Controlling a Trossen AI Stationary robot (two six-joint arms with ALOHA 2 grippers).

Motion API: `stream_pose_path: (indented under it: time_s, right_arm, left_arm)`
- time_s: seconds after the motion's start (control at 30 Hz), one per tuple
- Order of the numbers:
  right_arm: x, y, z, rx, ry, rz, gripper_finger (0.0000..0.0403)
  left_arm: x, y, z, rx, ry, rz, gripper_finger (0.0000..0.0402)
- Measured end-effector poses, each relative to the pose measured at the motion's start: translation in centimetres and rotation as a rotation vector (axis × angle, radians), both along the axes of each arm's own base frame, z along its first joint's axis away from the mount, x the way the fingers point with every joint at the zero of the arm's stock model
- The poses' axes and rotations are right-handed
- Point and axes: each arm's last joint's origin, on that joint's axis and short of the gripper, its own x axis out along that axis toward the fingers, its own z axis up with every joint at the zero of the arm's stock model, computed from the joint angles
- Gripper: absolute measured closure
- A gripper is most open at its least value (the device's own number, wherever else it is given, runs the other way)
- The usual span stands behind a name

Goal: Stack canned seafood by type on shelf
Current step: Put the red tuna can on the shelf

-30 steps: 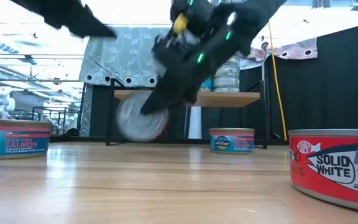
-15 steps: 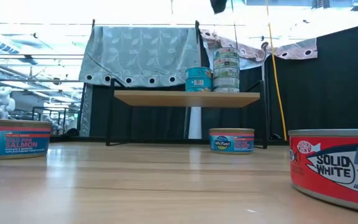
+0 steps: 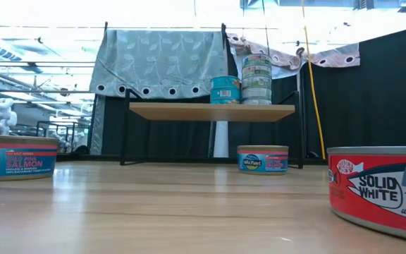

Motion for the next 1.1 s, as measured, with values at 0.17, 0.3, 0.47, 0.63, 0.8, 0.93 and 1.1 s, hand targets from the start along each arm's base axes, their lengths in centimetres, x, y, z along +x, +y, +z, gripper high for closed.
stream_pose_path:
  time_s: [0.17,0.3,0.47,0.63,0.8,0.93,1.1]
  right_arm:
    - [0.6,0.0,-0.6,0.067,0.029,0.009,0.0275]
    - [0.9,0.0,-0.8,0.09,0.035,0.012,0.0275]
    - [0.9,-0.1,-0.9,0.119,0.05,0.007,0.0275]
    - [0.9,-0.2,-1.2,0.138,0.073,-0.013,0.0275]
    - [0.9,-0.3,-1.3,0.144,0.086,-0.031,0.0275]
    - [0.9,-0.3,-1.3,0.152,0.088,-0.037,0.0275]
    - [1.9,-0.3,-2.4,0.166,0.125,-0.021,0.0275]
  left_arm:
    - [0.9,1.6,0.0,0.029,0.047,0.063,0.0163]
    - [1.2,1.9,-0.3,0.086,0.098,0.08,0.0163]
    - [1.4,1.8,-0.5,0.175,0.135,0.097,0.0163]
    - [1.5,2.4,-0.4,0.242,0.158,0.136,0.0163]
    - [1.7,3.1,-0.4,0.264,0.17,0.167,0.0164]
    - [1.9,3.6,-0.4,0.288,0.181,0.19,0.0164]
    - [2.1,3.9,-0.6,0.323,0.192,0.193,0.0165]
